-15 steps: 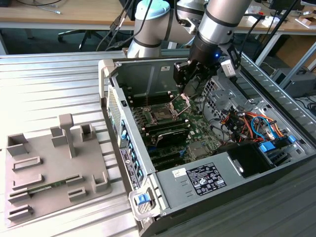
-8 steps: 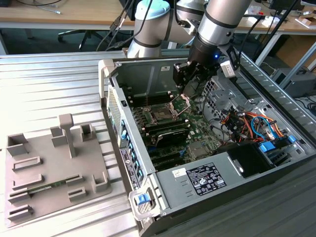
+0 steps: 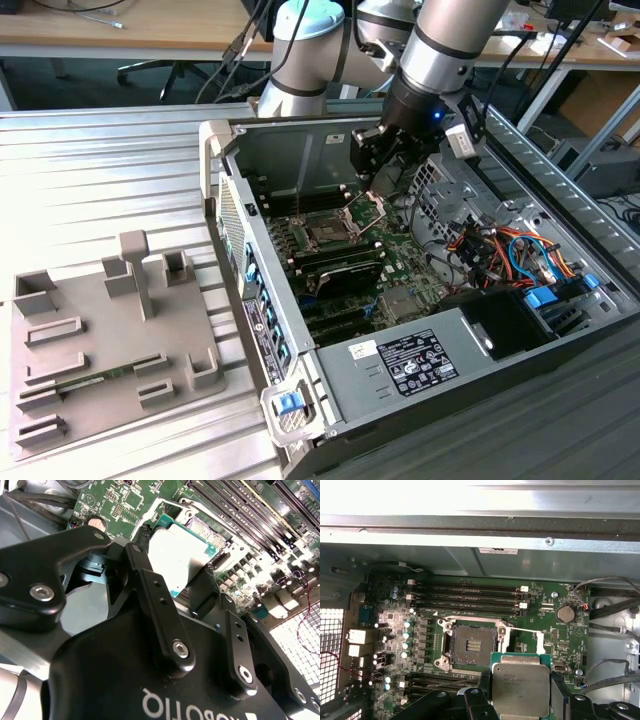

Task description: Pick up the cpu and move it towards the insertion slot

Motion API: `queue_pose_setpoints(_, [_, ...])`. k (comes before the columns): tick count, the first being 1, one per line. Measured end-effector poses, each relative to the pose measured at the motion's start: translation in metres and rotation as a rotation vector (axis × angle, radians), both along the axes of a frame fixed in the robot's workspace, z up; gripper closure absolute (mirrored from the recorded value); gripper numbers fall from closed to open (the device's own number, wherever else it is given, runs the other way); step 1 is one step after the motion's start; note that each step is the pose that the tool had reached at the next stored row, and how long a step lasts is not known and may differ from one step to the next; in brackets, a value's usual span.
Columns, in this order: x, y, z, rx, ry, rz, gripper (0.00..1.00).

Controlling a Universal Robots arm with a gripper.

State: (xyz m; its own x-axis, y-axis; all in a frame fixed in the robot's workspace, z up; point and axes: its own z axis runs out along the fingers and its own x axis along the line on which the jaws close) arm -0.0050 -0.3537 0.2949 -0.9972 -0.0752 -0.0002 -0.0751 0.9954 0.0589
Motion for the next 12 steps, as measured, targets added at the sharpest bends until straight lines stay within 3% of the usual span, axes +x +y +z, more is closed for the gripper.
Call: queue_pose_setpoints(12, [0.0,0.0003,-0.0044,0.0,0.0,0.0,0.45])
